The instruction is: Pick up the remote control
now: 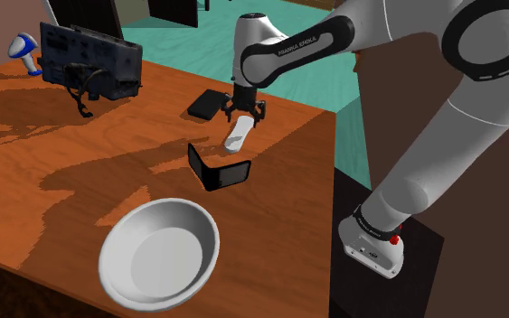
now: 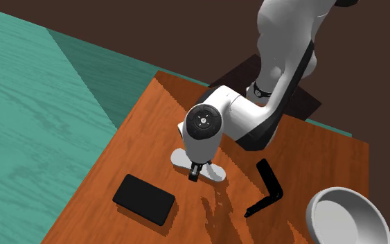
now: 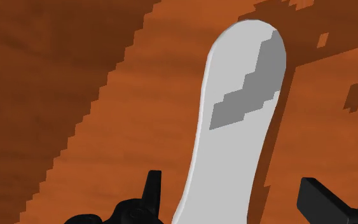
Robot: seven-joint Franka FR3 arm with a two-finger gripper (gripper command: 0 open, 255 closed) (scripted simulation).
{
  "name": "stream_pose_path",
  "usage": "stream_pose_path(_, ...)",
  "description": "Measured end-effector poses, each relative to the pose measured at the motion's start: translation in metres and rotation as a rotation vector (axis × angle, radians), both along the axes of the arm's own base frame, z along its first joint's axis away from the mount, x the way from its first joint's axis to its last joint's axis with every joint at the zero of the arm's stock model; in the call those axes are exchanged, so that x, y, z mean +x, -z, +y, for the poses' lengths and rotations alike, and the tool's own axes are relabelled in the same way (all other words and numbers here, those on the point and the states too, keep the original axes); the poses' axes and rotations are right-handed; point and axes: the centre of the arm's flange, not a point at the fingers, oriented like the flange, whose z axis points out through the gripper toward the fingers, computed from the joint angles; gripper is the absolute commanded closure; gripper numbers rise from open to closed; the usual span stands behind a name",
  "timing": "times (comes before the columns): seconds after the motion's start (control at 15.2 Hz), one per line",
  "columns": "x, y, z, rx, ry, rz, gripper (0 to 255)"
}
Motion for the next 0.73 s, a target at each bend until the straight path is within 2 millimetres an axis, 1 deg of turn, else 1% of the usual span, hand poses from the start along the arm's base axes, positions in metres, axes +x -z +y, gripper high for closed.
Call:
stream_pose_path(0.46, 0.006, 0.037, 0.002, 0.001, 0.019, -0.003, 0)
stream_pose_path(0.53, 0.005, 0.039, 0.002, 0.001, 0.019, -0.003, 255)
stream_pose_path(0.73, 0.005, 0.041, 0.001, 0.001, 0.020, -0.004, 255)
